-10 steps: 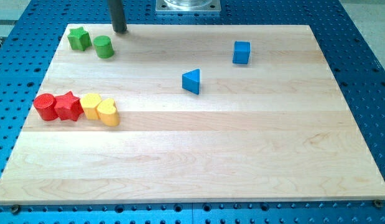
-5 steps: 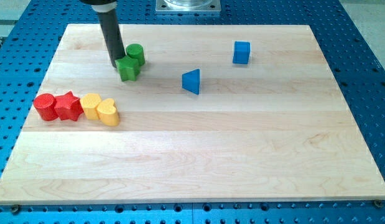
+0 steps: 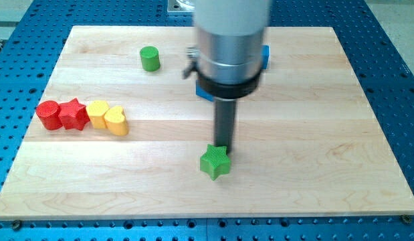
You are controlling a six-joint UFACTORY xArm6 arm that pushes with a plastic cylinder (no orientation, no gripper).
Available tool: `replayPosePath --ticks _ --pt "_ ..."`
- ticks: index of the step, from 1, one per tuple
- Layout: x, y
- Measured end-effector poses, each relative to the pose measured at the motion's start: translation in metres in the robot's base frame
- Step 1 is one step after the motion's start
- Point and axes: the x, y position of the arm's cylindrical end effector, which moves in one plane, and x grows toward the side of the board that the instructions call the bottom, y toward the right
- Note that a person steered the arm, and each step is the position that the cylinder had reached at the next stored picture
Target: Place the green star below the heart
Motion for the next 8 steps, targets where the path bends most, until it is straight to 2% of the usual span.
replayPosePath --ticks 1,2,3,4,5,6,8 --pt "0.04 0.041" --pt "0.049 -0.013" --pt "0.04 -0.081" --pt "0.045 -0.092" --pt "0.034 -0.069" --pt "0.009 -0.096" --pt "0.014 -0.166"
